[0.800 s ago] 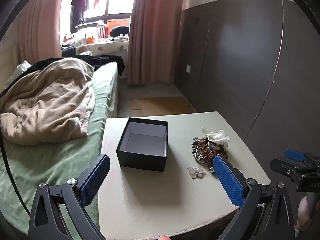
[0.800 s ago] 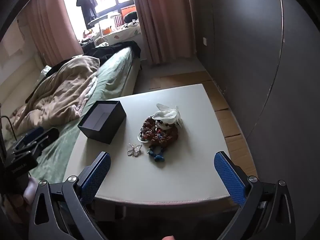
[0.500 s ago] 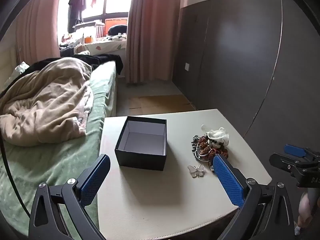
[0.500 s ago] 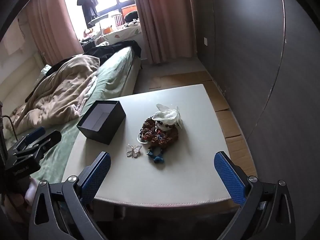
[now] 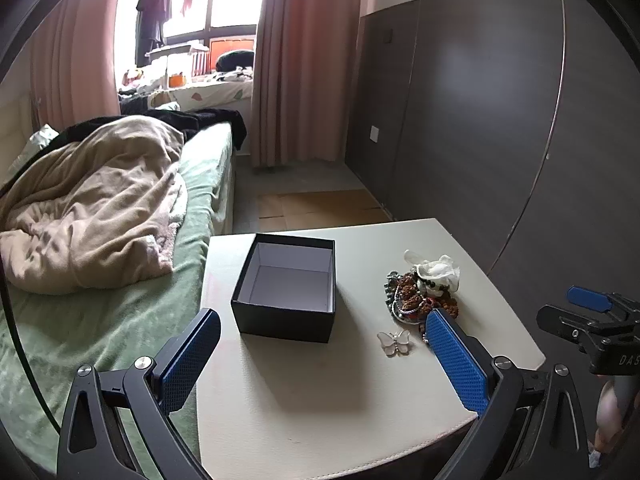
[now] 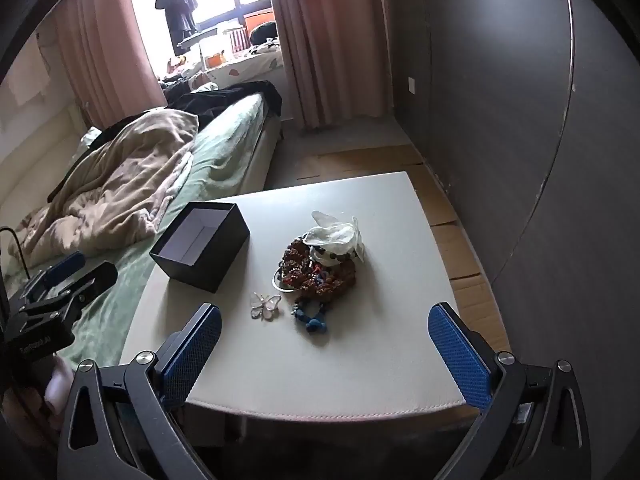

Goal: Organize jewelry

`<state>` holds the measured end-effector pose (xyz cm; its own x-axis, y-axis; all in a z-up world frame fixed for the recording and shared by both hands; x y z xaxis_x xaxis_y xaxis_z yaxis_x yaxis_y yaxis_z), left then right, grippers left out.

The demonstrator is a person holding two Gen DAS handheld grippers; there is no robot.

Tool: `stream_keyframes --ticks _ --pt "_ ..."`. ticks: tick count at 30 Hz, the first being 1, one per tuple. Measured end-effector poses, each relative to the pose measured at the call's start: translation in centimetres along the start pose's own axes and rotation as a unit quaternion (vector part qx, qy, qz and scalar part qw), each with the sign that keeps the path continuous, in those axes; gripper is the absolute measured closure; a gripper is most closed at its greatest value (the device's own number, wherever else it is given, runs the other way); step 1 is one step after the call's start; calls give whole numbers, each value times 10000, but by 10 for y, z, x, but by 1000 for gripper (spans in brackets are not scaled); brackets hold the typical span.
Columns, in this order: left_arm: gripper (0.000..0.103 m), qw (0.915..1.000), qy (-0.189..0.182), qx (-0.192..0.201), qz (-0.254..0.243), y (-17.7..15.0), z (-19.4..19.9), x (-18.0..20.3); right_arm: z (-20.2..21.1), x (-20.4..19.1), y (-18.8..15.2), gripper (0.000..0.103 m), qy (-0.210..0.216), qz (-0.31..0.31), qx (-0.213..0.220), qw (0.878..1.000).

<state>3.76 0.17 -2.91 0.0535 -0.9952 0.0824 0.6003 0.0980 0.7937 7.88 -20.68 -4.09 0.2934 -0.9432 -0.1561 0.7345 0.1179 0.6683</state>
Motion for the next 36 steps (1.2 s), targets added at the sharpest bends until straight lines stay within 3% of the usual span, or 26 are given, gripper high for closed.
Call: stream_keyframes --ticks 36 --pt "1 9999 -89 29 -78 -4 0 9 2 8 2 0 -51 -24 62 10000"
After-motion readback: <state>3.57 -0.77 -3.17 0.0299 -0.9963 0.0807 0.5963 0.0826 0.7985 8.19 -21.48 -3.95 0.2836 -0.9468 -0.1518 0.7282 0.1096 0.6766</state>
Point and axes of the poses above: each gripper's, at about its wrist camera, not at the fingertips, and z roughly against the way its jaws point, x to its right, y to its top, the point moved 4 cm from there along -z, roughly the way its jaws point, and after that the axes turned 1 degree about y, right-handed, at the moved point
